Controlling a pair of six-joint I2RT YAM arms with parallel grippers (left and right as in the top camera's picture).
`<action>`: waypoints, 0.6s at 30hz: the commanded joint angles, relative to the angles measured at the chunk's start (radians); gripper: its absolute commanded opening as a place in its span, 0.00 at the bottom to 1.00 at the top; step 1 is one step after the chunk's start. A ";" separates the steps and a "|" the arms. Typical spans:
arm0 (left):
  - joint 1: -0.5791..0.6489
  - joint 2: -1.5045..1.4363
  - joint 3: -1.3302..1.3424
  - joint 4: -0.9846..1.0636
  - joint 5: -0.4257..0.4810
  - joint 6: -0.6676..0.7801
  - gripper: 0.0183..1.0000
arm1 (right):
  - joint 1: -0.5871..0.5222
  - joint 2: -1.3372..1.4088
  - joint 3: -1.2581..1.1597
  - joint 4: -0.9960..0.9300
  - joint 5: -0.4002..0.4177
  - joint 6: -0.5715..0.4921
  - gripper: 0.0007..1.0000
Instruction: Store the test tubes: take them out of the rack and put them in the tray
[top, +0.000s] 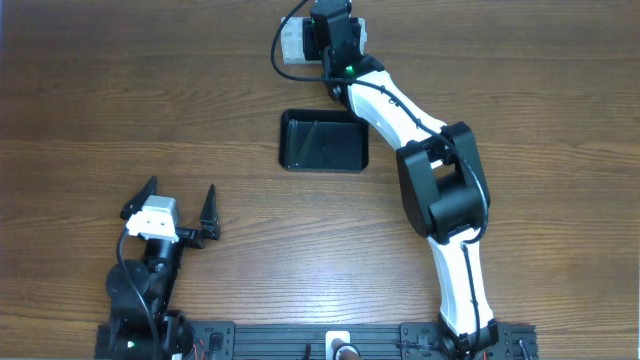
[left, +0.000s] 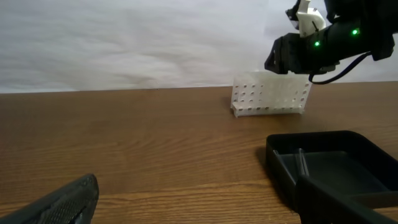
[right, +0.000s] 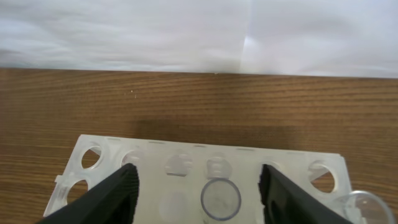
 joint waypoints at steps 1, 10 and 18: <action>0.005 -0.010 -0.006 0.000 0.016 0.014 1.00 | -0.008 0.020 0.026 0.010 0.038 -0.011 0.53; 0.005 -0.010 -0.006 0.000 0.016 0.014 1.00 | -0.008 0.031 0.026 0.025 0.038 -0.018 0.43; 0.005 -0.010 -0.006 0.000 0.016 0.014 1.00 | -0.008 0.031 0.026 0.027 0.046 -0.018 0.32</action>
